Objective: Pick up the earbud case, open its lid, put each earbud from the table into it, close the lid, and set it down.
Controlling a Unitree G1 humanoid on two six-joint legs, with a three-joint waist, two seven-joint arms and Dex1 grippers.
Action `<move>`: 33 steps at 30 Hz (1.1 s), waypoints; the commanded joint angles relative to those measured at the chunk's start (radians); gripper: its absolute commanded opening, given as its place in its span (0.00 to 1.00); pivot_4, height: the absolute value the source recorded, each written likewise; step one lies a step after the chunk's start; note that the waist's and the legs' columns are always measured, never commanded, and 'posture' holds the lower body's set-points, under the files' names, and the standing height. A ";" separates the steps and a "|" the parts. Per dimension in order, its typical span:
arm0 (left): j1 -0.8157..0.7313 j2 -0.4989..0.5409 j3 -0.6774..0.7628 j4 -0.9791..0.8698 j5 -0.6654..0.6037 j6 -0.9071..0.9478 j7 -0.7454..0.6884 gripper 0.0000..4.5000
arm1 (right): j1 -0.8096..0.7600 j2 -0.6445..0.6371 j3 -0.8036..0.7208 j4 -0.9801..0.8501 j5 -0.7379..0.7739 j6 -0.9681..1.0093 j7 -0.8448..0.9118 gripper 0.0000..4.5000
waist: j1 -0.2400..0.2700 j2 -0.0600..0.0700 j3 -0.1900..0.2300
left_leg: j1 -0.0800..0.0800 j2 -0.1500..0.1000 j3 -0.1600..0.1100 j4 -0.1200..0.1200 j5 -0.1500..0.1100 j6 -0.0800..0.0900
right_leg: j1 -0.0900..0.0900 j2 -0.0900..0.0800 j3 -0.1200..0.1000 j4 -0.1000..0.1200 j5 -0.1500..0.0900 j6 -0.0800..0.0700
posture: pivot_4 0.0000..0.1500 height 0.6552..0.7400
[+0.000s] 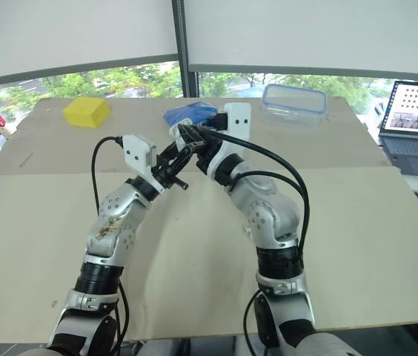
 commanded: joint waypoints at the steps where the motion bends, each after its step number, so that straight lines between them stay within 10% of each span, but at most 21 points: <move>1: -0.024 -0.003 0.001 -0.033 -0.005 -0.017 0.001 0.14 | 0.004 0.006 0.011 -0.024 0.003 -0.020 0.000 0.08 | 0.000 0.000 0.000 | 0.000 0.000 0.000 0.000 0.000 0.000 | 0.000 0.000 0.000 0.000 0.000 0.000 | 1.00 1.00; 33: -0.005 0.015 -0.029 -0.058 0.023 -0.045 -0.023 0.14 | 0.039 0.025 0.073 -0.008 -0.015 -0.019 0.023 0.08 | 0.000 0.000 0.000 | 0.000 0.000 0.000 0.000 0.000 0.000 | 0.000 0.000 0.000 0.000 0.000 0.000 | 1.00 1.00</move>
